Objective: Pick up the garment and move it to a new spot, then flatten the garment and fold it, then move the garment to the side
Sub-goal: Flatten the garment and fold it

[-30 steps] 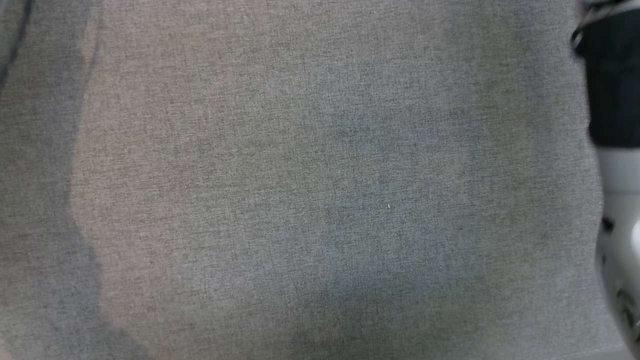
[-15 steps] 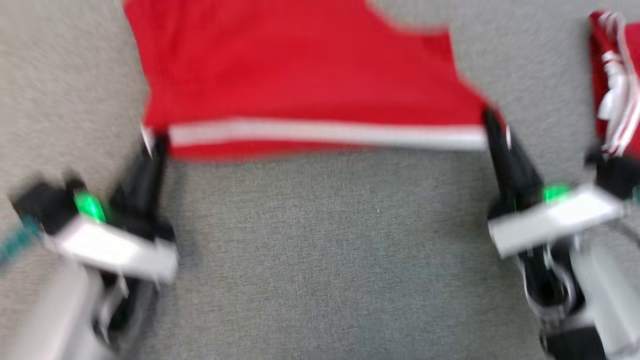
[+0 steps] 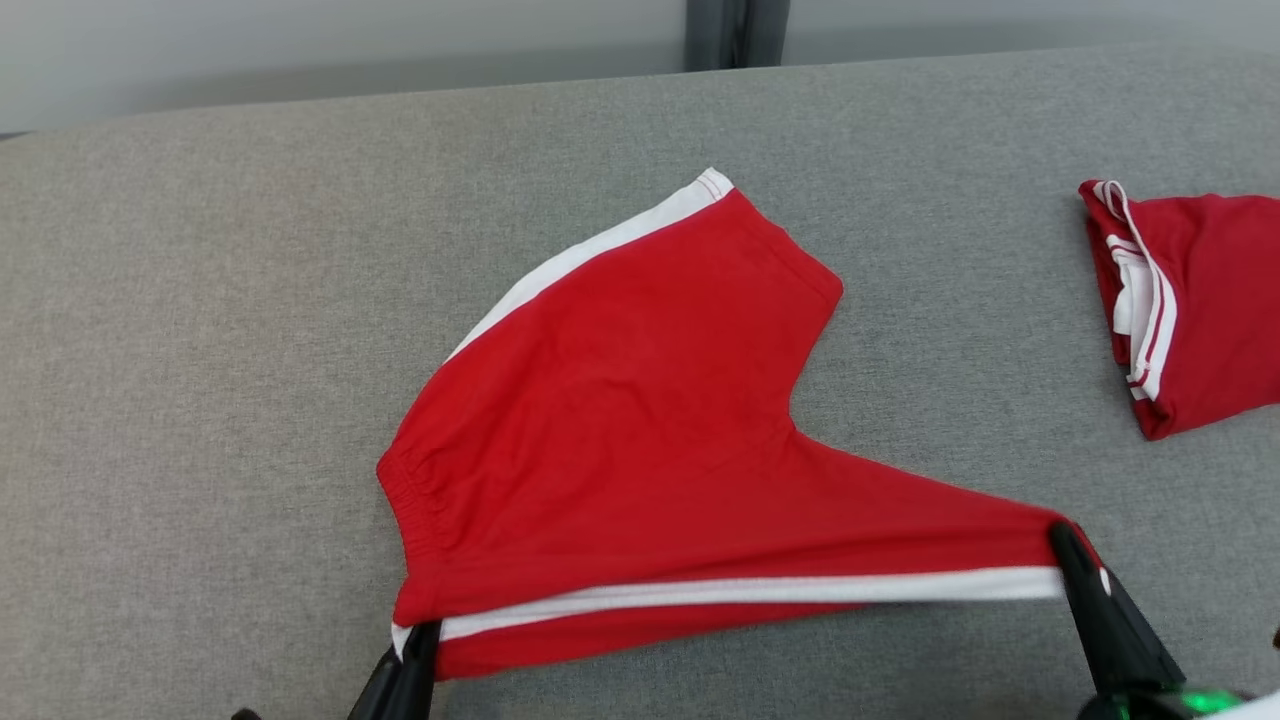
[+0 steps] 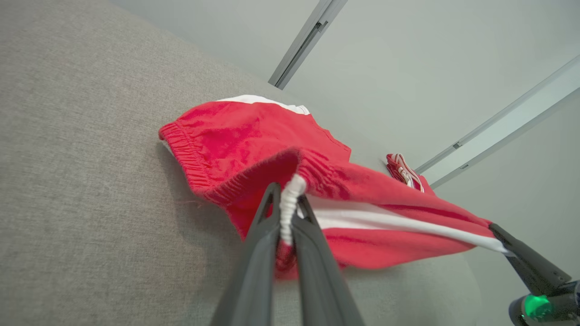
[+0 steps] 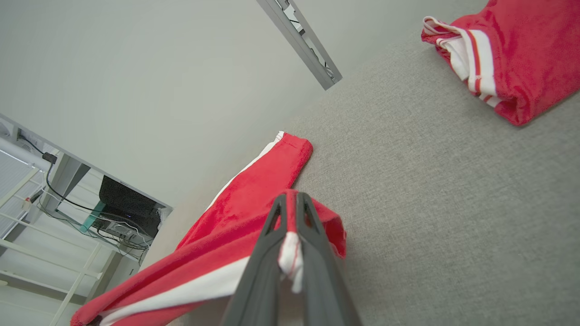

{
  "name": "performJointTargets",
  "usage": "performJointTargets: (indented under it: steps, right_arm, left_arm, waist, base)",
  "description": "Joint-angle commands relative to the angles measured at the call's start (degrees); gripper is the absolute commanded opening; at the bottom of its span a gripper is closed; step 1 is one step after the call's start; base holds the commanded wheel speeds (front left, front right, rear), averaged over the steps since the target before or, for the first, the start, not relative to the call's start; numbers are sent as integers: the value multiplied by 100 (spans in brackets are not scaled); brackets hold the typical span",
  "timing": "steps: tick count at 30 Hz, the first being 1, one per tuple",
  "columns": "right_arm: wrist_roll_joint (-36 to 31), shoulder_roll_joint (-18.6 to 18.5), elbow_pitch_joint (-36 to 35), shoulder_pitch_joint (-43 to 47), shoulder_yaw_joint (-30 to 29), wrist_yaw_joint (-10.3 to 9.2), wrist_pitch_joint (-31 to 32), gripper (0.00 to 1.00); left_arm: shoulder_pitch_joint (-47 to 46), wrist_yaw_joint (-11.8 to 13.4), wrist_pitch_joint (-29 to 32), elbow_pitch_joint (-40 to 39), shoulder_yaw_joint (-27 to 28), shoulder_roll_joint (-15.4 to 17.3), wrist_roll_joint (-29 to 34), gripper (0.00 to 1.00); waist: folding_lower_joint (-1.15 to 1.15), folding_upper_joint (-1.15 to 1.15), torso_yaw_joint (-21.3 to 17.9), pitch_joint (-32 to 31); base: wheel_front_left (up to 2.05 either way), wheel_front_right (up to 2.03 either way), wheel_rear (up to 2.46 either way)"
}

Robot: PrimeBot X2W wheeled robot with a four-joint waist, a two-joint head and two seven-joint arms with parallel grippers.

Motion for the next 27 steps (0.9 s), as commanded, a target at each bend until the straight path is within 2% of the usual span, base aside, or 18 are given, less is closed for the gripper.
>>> performJointTargets:
  steps: [1, 4, 8, 15, 21, 27]
  right_arm:
    - [-60, -6, -28, -284, -40, -1, 98, 0]
    - [-115, 45, 274, -1156, -64, 0, 571, 0]
    - [-496, 96, 1265, -2887, -233, -3, 1064, 0]
    - [-1218, 83, 3008, -5329, -333, -3, 1579, 0]
    - [-1686, 85, 4071, -6293, -94, -1, 1651, 0]
    - [-1907, 35, 4593, -6629, 96, -1, 1670, 0]
  left_arm:
    - [-202, 39, 51, -50, 43, 14, -101, 0]
    - [-584, 72, 310, -187, 156, -177, -498, 0]
    - [-1395, 208, 616, -44, 486, -267, -869, 0]
    - [-2864, 228, 1090, 930, 461, -334, -896, 0]
    - [-3377, 113, 1080, 1544, 314, -446, -769, 0]
    - [-3493, 1, 1179, 1775, 132, -463, -745, 0]
  waist:
    - [0, 0, 41, 78]
    - [0, 0, 53, 341]
    - [0, 0, 148, 875]
    - [0, 0, 625, 1618]
    - [0, 0, 888, 1711]
    - [0, 0, 1006, 1641]
  base:
    - [0, 0, 0]
    - [0, 0, 0]
    - [0, 0, 0]
    - [0, 0, 0]
    - [0, 0, 0]
    - [0, 0, 0]
